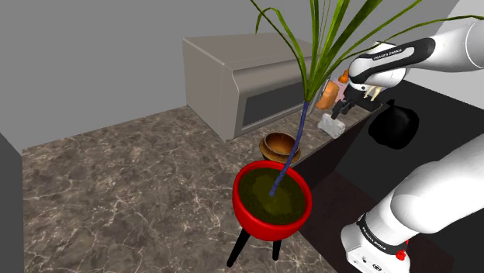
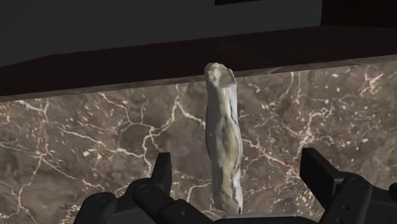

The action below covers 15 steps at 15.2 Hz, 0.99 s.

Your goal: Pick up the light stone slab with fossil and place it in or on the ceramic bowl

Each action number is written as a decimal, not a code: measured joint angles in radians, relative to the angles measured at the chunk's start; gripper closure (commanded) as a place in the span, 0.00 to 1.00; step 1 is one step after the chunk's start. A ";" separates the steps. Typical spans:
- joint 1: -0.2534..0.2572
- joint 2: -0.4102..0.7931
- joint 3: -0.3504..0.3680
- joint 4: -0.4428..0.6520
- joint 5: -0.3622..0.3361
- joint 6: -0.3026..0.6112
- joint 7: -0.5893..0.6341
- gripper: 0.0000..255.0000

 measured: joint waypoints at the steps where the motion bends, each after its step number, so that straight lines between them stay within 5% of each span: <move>1: 0.001 0.016 -0.006 0.002 0.010 0.011 -0.012 0.00; 13: 0.011 0.092 -0.022 -0.028 0.068 0.105 -0.057 0.00; 14: 0.011 0.093 -0.022 -0.028 0.068 0.105 -0.057 1.00; 15: 0.011 0.093 -0.022 -0.028 0.068 0.105 -0.057 1.00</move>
